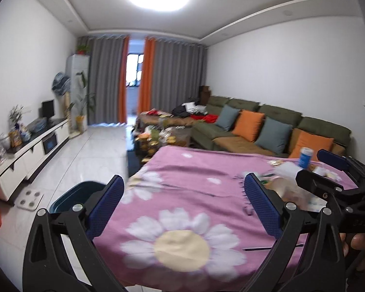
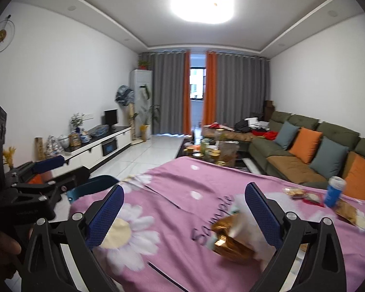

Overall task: Collect trash
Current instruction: 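Bring both tools back over the table toward the white foam nets, then grasp a white foam net with the left tool while the right tool grasps another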

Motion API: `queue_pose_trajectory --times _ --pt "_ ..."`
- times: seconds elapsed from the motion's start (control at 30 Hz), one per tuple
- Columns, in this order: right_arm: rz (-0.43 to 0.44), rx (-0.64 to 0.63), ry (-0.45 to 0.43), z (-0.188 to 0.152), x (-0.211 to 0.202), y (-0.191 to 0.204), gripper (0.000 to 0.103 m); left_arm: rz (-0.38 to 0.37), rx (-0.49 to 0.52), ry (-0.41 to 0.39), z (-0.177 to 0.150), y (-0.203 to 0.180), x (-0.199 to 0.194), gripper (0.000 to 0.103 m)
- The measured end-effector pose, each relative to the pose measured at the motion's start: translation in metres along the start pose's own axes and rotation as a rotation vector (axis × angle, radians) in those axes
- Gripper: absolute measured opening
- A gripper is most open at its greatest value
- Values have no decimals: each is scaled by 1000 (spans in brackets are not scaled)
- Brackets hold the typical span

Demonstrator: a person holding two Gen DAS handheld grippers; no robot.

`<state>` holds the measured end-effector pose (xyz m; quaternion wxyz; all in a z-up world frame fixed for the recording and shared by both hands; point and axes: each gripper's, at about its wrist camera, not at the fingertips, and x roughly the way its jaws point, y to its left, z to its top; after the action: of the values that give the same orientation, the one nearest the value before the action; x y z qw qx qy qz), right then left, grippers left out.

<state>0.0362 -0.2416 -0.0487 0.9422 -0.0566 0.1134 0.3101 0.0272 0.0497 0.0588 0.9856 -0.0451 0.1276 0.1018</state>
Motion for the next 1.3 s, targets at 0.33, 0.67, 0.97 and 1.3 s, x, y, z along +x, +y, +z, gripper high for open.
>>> queue_pose_trajectory --times 0.33,0.67,0.97,1.3 --pt "-198 23 -50 -41 -74 -33 96 -159 47 -22 -5 -41 -14 97" --pt "-331 147 17 -67 -100 -71 96 -267 111 -8 -11 -86 -7 97" --pt "-347 282 79 -71 -70 -118 96 -320 179 32 -12 -124 53 97" --pt "-325 320 146 -67 -12 -148 86 -379 108 140 -6 -138 147 97"
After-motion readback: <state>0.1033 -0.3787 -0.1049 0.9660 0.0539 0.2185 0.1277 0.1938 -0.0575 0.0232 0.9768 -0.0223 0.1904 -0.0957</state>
